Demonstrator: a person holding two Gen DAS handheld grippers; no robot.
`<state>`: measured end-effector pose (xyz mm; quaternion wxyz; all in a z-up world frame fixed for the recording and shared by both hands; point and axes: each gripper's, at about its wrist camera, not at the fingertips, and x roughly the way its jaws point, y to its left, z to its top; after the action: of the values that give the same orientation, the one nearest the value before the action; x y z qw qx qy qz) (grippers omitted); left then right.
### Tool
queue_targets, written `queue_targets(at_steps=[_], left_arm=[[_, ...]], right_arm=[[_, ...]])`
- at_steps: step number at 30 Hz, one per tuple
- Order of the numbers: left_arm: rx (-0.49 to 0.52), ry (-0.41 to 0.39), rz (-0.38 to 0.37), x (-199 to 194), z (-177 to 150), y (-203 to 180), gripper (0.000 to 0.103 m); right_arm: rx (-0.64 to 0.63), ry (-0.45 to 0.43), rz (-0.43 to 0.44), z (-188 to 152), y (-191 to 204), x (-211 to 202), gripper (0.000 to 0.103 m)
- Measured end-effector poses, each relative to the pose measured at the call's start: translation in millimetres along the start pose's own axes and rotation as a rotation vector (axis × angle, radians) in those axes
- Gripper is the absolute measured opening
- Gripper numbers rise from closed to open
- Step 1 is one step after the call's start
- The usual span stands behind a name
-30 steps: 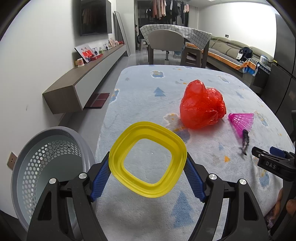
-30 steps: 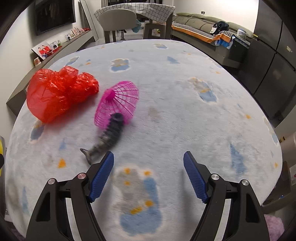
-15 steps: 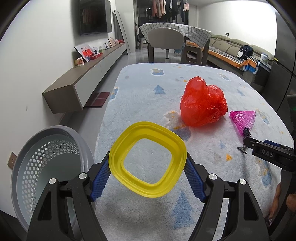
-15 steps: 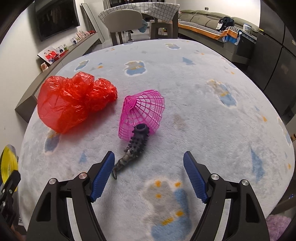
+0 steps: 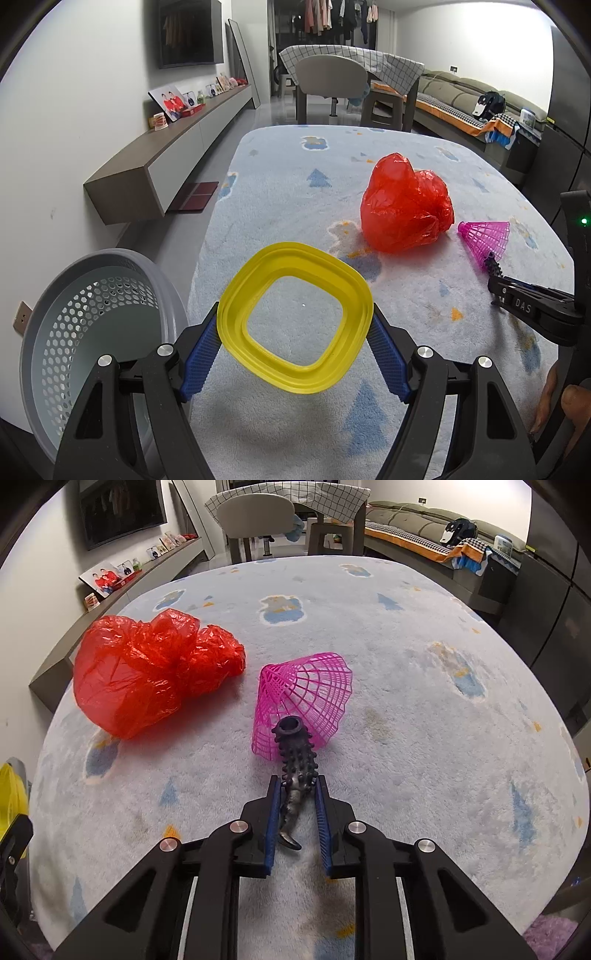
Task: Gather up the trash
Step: 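Carry the yellow lid and black fish over the wastebasket with both grippers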
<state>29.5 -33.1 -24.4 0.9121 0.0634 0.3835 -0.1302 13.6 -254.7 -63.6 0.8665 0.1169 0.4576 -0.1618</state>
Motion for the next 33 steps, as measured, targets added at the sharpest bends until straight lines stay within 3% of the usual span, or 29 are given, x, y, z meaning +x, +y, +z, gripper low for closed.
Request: queue_targets(at_steps=[16, 25, 33], left_arm=[[-0.009, -0.047, -0.007, -24, 2, 4, 0.073], [-0.046, -0.076, 0.05, -48, 0, 37, 0.073], [-0.112, -0.074, 0.192, -72, -9, 106, 0.073]], right_arm=[[-0.03, -0.029, 0.108, -24, 4, -57, 0.018], [-0.137, -0.065, 0.25, -26, 64, -89, 0.018], [-0.289, -0.064, 0.403, -23, 145, -100, 0.018]])
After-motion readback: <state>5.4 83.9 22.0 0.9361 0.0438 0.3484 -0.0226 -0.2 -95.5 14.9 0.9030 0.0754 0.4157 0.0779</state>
